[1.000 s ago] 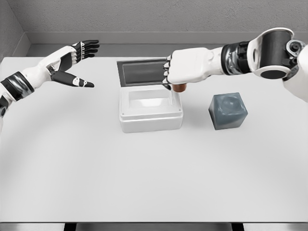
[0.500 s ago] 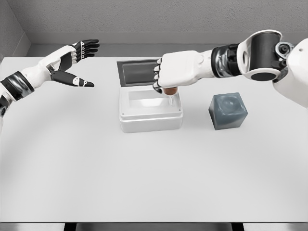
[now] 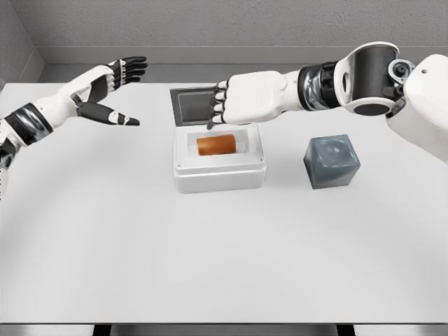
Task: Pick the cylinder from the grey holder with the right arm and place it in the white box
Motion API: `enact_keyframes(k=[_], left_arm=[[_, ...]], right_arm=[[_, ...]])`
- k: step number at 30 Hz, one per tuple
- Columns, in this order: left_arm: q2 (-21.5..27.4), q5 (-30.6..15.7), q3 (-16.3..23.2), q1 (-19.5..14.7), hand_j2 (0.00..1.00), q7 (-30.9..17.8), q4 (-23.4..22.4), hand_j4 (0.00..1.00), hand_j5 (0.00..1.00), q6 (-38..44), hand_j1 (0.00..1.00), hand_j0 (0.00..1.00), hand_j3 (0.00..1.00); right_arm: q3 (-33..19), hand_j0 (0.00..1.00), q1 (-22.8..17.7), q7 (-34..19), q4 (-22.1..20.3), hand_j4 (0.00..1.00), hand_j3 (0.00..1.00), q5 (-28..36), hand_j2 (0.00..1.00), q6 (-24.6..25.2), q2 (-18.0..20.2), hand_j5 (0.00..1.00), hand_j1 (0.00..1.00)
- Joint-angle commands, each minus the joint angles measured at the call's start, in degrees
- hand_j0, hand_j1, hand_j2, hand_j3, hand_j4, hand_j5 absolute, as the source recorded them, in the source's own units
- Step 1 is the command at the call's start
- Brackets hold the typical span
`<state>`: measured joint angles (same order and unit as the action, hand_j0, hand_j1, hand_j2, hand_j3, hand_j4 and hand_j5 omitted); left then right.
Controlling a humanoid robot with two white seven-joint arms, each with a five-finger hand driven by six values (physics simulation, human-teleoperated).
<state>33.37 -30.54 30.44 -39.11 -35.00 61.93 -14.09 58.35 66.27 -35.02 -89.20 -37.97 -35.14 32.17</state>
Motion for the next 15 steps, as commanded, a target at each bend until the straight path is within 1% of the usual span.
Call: enact_keyframes(k=[1,2,3,4,6,7,9,10,11,13,14,15], left_arm=[[-0.8,0.1,0.0,0.0,1.00,0.0,-0.4,1.00,1.00,0.0,1.00,1.00,1.00],[-1.4,0.3,0.0,0.0,1.00,0.0,-0.5,1.00,1.00,0.1,1.00,1.00,1.00],[-2.0,0.4,0.0,-0.1,1.00,0.0,-0.9,1.00,1.00,0.1,1.00,1.00,1.00],[-2.8,0.5,0.0,-0.6,1.00,0.0,-1.9,1.00,1.00,0.1,1.00,1.00,1.00],[-3.9,1.2,0.0,-0.9,1.00,0.0,-2.4,1.00,1.00,0.1,1.00,1.00,1.00],[-4.7,1.3,0.0,-1.1,1.00,0.0,-3.2,1.00,1.00,0.1,1.00,1.00,1.00],[-5.5,1.6,0.0,-1.3,1.00,0.0,-3.5,1.00,1.00,0.1,1.00,1.00,1.00],[-5.7,1.5,0.0,-1.2,1.00,0.0,-3.6,1.00,1.00,0.1,1.00,1.00,1.00],[-5.7,1.5,0.0,-1.3,1.00,0.0,-3.6,1.00,1.00,0.1,1.00,1.00,1.00],[-6.5,1.6,0.0,-1.4,1.00,0.0,-3.6,1.00,1.00,0.1,1.00,1.00,1.00],[-6.6,1.5,0.6,-1.5,1.00,0.0,-3.6,1.00,1.00,0.1,1.00,1.00,1.00],[-6.6,1.5,0.9,-1.6,1.00,0.0,-3.5,1.00,1.00,0.1,1.00,1.00,1.00]], right_arm=[[-2.7,1.00,-0.2,0.0,-4.5,1.00,1.00,0.2,1.00,0.1,1.7,1.00,1.00],[-4.2,1.00,-0.5,0.0,-6.5,1.00,1.00,0.4,1.00,0.1,3.0,1.00,1.00],[-5.1,1.00,-0.8,0.0,-7.5,1.00,1.00,0.6,1.00,0.1,3.9,1.00,1.00],[-6.4,1.00,-1.3,0.0,-8.5,1.00,1.00,1.4,1.00,0.1,6.3,1.00,1.00],[-12.6,1.00,-4.0,0.0,-10.5,1.00,1.00,2.9,1.00,0.1,10.4,1.00,1.00],[-15.9,1.00,-5.6,0.0,-10.8,1.00,1.00,5.9,1.00,0.1,13.7,1.00,1.00],[-23.3,1.00,-8.8,0.0,-10.7,1.00,1.00,14.2,1.00,0.1,20.7,1.00,1.00],[-26.8,1.00,-11.2,0.0,-10.7,1.00,1.00,18.9,1.00,0.1,23.9,1.00,1.00],[-29.3,1.00,-13.2,0.0,-10.6,1.00,1.00,22.2,1.00,0.1,26.4,1.00,1.00],[-33.3,1.00,-18.6,0.0,-10.3,1.00,1.00,29.9,1.00,0.1,28.8,1.00,1.00],[-34.6,1.00,-22.0,0.0,-10.2,1.00,1.00,34.1,1.00,0.1,29.5,1.00,1.00],[-36.0,1.00,-24.5,0.0,-10.1,1.00,1.00,36.6,1.00,0.1,29.5,1.00,1.00]])
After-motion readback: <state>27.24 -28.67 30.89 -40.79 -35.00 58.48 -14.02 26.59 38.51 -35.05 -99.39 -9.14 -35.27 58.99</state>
